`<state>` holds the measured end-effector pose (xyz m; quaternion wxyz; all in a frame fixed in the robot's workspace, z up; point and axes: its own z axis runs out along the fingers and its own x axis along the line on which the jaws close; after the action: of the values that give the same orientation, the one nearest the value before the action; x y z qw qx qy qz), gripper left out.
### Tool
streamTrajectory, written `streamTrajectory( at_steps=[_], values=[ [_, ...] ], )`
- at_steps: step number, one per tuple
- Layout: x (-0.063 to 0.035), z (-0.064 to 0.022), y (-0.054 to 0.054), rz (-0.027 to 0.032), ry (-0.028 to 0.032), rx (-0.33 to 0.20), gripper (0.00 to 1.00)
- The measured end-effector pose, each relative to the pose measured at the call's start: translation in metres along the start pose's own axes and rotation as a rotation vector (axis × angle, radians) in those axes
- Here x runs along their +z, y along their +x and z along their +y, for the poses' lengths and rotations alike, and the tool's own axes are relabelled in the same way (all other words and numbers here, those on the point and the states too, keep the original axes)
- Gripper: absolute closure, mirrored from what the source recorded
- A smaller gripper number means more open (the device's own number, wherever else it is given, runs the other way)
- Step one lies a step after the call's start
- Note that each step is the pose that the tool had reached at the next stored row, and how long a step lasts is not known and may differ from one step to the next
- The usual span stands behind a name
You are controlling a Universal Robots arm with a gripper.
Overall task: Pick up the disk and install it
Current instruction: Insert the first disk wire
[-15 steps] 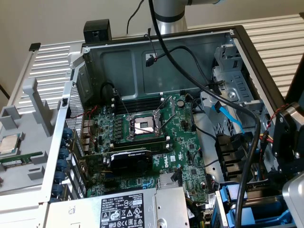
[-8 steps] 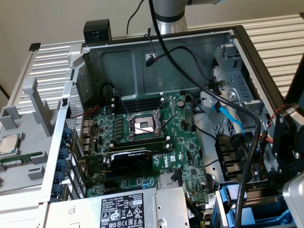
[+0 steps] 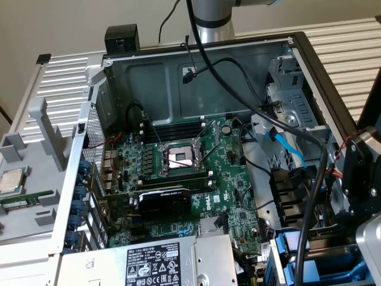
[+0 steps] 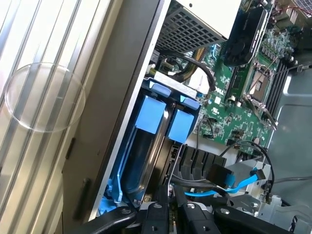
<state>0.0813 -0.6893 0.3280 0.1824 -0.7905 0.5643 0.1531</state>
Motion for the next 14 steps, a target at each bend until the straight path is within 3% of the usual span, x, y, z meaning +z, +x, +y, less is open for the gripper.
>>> streamTrajectory(
  at_steps=[2,5,11,14],
  values=[
    [-0.0020,-0.0005,-0.002,0.0016,-0.0006,0.000,0.84],
    [-0.0022,-0.0018,-0.007,0.0142,-0.0048,0.001,0.84],
    [0.0012,-0.0052,-0.018,0.0643,-0.0214,0.003,0.84],
    [0.0015,-0.0065,-0.023,0.0851,-0.0282,0.003,0.84]
  ],
)
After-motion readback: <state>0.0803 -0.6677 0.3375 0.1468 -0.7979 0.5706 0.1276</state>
